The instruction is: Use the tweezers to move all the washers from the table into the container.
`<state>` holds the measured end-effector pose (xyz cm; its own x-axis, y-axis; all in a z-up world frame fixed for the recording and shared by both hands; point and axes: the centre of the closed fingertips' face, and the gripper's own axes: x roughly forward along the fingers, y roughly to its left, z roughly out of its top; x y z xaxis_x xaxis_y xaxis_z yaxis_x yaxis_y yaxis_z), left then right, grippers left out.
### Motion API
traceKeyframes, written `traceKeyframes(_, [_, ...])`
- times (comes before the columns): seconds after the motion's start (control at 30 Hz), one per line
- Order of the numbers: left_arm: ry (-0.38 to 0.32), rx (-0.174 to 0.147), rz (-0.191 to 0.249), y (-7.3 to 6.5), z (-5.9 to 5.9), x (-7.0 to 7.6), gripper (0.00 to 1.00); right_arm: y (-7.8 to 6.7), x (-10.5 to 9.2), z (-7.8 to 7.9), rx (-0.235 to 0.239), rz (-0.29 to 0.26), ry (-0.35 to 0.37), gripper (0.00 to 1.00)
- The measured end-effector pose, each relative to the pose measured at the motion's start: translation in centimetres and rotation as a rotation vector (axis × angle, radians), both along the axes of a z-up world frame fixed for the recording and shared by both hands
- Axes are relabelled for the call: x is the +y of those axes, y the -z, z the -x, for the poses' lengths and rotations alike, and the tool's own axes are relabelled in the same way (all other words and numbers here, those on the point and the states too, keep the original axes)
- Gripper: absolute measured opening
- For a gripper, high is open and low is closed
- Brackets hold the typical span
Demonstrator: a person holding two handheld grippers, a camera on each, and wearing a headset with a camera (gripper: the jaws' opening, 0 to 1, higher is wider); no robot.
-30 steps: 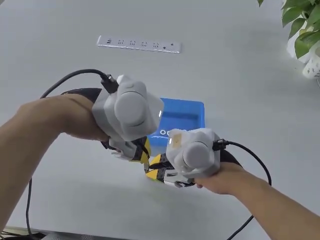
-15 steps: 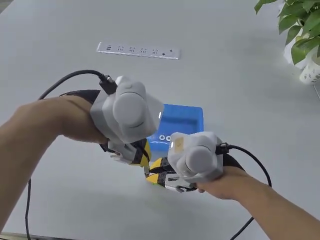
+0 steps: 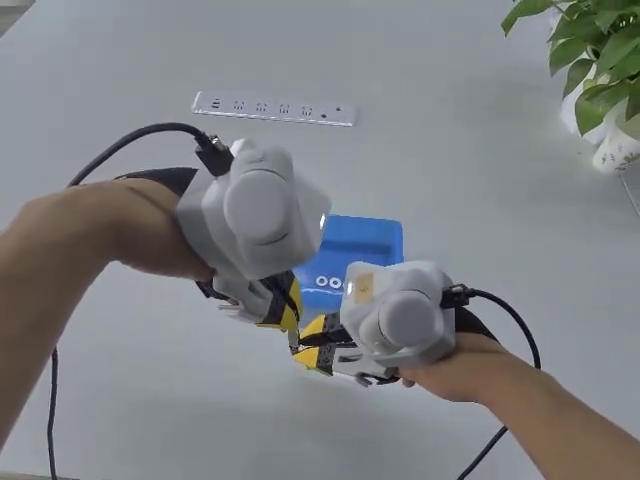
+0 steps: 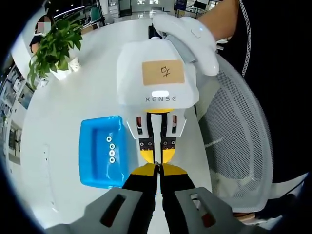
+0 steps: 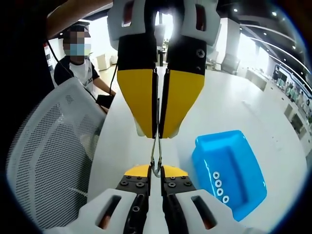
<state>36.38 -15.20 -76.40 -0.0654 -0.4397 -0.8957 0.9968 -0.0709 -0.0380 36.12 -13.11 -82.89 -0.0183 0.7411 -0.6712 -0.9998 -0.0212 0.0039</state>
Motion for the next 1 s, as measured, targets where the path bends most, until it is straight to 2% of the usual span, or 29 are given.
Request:
traceKeyframes(0.53, [0.01, -0.033, 0.003, -2.6, -1.5, 0.0, 0.04, -2.6, 0.4, -1.7, -0.036, -0.022, 0.01, 0.08])
traceKeyframes(1.0, [0.018, -0.054, 0.008, -4.2, -3.6, -0.3, 0.04, -4.1, 0.4, -4.0, -0.063, -0.045, 0.032, 0.08])
